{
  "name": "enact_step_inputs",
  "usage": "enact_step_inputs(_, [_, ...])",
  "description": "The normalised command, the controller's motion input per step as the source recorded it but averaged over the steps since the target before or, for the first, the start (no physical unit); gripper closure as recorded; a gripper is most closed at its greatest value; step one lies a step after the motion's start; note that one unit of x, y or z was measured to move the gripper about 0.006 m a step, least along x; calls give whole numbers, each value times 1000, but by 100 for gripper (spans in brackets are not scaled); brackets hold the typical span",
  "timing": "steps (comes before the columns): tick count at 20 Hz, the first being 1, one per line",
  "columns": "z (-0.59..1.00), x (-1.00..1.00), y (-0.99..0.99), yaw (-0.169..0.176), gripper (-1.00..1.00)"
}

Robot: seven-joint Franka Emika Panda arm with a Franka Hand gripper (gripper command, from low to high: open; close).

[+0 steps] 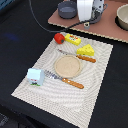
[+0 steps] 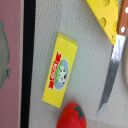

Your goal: Interact with the objects in diverse but meaningful ways.

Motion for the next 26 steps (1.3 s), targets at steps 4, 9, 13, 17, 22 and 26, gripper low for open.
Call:
enact_step_inputs(4, [150,896,-424,0,-100])
enact_step_inputs(9, [42,912,-343,0,-100])
enact_step_inputs(13, [0,906,-200,4,-100])
enact_step_inputs(17, [-107,597,-89,33,-100])
enact_step_inputs(22, [-156,89,-25,105,-100])
enact_step_inputs(26, [-142,-181,0,144,-100])
